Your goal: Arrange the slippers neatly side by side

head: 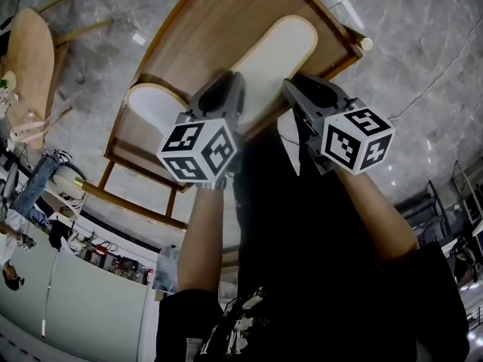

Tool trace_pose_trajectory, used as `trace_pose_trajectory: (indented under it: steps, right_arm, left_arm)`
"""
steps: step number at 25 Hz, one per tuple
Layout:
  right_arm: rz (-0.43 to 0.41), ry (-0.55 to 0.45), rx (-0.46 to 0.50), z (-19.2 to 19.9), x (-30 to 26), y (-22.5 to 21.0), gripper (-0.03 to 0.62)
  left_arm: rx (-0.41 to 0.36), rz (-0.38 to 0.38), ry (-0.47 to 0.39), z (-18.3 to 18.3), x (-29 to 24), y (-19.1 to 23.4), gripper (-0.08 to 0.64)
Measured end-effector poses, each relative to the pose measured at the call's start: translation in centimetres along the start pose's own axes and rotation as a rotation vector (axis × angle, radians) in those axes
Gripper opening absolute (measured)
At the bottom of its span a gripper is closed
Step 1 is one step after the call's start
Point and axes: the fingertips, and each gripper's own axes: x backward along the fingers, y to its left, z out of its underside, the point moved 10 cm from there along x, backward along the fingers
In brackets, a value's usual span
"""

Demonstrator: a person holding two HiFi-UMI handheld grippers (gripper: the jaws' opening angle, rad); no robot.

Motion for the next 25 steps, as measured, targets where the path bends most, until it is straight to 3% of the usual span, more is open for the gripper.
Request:
trace_pose_trajectory:
  steps: [7, 9, 11, 16, 20, 25]
  right_arm:
    - [-0.038, -0.051, -0.09, -0.5, -0.1, -0.2, 0.051]
    - [-0.051, -0.082, -0.056, -0.9, 0.0, 0.4, 0.044]
    - [-0.062, -0.115, 0.056, -1.7, 0.4, 1.5, 0.04]
    - [-0.115, -0.181, 0.435, -3.8, 2.1, 5.1, 0.035]
    - [-0.136, -0.252, 0.638, -5.9, 3.9, 7.1, 0.028]
    - [-0.127, -0.447, 1.103, -7.5, 5.9, 10.8, 0.021]
  left_arm:
    - [0.0, 0.006, -0.015, -0.2, 0.3, -0.2, 0.067]
    - [0.003, 0.01, -0.022, -0.2, 0.5, -0.2, 0.071]
    - [0.011, 0.01, -0.041, -0.3, 0.9, -0.2, 0.074]
    - [0.081, 0.017, -0.137, -0.3, 3.1, -0.9, 0.081]
    - [0.107, -0.012, -0.21, -0.3, 5.5, -1.2, 0.084]
    - [0.142, -0.059, -0.241, 1.4, 7.7, -0.4, 0.083]
